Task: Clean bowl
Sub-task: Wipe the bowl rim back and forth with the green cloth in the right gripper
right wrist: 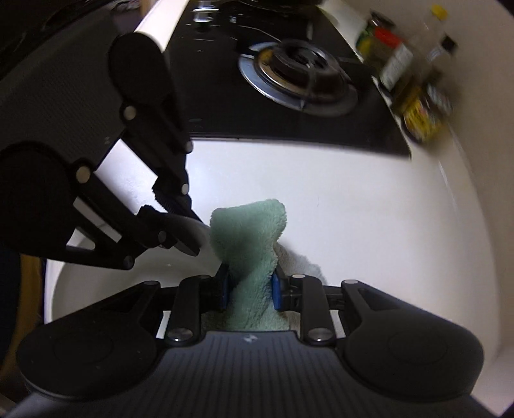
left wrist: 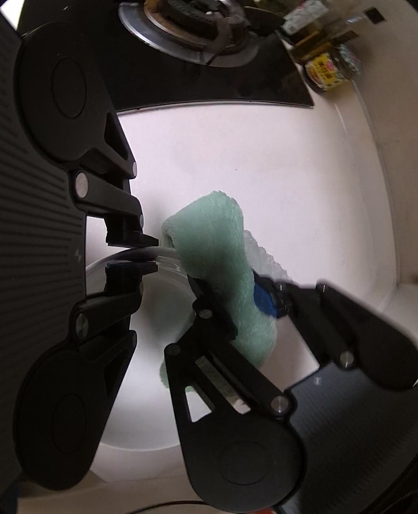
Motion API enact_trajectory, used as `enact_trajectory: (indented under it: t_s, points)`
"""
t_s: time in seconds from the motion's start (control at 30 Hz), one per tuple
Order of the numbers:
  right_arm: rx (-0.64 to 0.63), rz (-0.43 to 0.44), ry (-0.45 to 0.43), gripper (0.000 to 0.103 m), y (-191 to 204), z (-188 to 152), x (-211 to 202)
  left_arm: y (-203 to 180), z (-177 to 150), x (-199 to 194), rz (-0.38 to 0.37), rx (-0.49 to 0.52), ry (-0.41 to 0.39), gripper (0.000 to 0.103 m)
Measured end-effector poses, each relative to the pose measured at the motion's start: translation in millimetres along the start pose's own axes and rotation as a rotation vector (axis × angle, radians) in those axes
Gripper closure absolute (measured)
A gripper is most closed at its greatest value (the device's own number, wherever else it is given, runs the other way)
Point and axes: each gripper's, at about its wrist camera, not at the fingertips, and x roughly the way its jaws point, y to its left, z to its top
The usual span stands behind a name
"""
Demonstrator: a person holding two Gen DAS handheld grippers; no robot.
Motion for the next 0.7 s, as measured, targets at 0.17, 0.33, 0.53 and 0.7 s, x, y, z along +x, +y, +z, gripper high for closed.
enact_trajectory:
  t_s: [0.17, 0.33, 0.53, 0.7]
  points:
    - [0.277, -0.036, 0.047, 0.091, -14.0, -17.7, -11.5, -2.7, 2.9, 2.8, 0.059, -0.01, -0.045, 0.084]
    - [0.711, -0.045, 0.084, 0.089, -25.0, -83.8, -34.6, 1.6, 11.5, 6.8, 0.036, -0.042, -0.05, 0.08]
    - [1.172, -0.06, -0.027, 0.09, -2.3, -128.6, -51.2, -6.2, 11.7, -5.6, 0.058, -0.098, 0.02, 0.092]
    - [1.204, -0.156, -0.05, 0.091, 4.3, -115.0, -49.8, 0.4, -21.9, -30.1, 0.029, -0.196, 0.068, 0.092]
